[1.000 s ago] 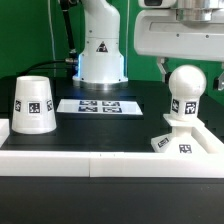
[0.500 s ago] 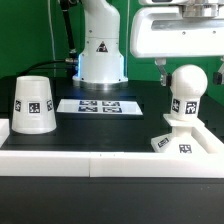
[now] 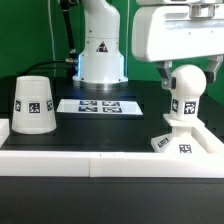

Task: Assemble lamp

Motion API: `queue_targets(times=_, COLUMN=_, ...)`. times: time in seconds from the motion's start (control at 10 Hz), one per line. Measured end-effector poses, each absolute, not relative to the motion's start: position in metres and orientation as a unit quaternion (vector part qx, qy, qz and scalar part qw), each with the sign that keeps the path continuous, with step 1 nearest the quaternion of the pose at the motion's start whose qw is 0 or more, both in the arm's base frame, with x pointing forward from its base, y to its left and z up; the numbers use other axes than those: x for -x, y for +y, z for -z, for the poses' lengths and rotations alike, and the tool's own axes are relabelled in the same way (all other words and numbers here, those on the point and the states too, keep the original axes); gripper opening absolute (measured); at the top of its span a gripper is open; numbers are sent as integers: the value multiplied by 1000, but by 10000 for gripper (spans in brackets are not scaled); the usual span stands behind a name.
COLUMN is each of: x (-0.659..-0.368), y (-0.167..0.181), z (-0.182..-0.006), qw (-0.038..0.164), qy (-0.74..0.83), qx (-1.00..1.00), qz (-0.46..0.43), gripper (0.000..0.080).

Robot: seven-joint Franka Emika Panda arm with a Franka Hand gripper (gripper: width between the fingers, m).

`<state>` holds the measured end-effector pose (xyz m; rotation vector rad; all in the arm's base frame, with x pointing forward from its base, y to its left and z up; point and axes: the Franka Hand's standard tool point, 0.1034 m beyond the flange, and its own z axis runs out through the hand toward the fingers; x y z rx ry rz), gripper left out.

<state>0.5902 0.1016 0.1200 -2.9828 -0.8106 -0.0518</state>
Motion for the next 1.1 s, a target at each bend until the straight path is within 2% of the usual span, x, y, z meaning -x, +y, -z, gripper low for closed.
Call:
queue_targets(times=0.4, x=-589, y=104, z=-119, qw=9, qy=-462, qx=887, qz=16, gripper=699)
queue_targets(times=0.6, x=-589, y=107, z=-117, qw=-8, qy=-552, qx=834, qz=8, gripper=699)
queue_targets(times=0.8, x=-589, y=104, z=-116, qw=-9, qy=-567, qx=824, qz=7, gripper=699)
queue_targets(times=0.9, x=-589, y=104, z=-116, qw=-9, qy=-565, qx=825, qz=7, gripper=577)
queue_targets(times=1.1, x=-589, y=104, z=-116, qw=-9, qy=-562, qx=827, qz=7, gripper=576)
